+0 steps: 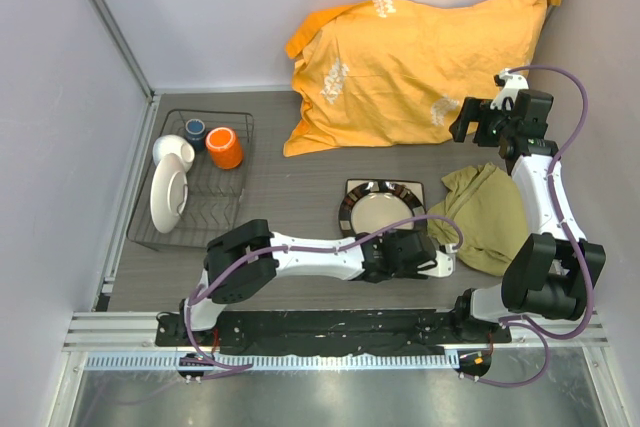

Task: Unload the mixed dishes from the dish rack
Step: Place the plate at the center of the board.

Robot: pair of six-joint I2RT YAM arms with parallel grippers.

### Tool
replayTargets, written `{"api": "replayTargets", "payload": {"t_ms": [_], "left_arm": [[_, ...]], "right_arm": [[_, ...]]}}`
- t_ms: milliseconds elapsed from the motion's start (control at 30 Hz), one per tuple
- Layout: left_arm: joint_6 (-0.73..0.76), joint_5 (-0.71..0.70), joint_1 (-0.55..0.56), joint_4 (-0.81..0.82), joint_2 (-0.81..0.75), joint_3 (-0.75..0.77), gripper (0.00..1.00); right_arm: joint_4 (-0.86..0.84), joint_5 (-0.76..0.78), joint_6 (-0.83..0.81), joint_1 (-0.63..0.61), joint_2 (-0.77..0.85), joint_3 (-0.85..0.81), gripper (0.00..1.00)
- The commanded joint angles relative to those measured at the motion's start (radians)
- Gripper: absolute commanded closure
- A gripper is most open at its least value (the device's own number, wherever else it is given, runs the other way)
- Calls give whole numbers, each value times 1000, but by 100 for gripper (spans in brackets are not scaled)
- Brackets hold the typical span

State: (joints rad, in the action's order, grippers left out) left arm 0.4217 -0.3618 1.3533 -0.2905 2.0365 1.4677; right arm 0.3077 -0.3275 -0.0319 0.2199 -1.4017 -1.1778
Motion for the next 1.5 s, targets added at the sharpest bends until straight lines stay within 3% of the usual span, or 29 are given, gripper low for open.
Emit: {"api": "replayTargets", "payload": {"t_ms": [0, 433, 1467], "left_arm": [[-6, 6, -11, 16, -1, 45, 36], [-52, 67, -11, -53, -30, 77, 24], [-14, 80, -54, -47, 10, 125, 24]], "right_arm": [[-21, -10, -11, 6, 3, -16, 0], [-18, -15, -11, 4, 1, -19, 0], [-16, -18, -13, 9, -6, -19, 0]]}}
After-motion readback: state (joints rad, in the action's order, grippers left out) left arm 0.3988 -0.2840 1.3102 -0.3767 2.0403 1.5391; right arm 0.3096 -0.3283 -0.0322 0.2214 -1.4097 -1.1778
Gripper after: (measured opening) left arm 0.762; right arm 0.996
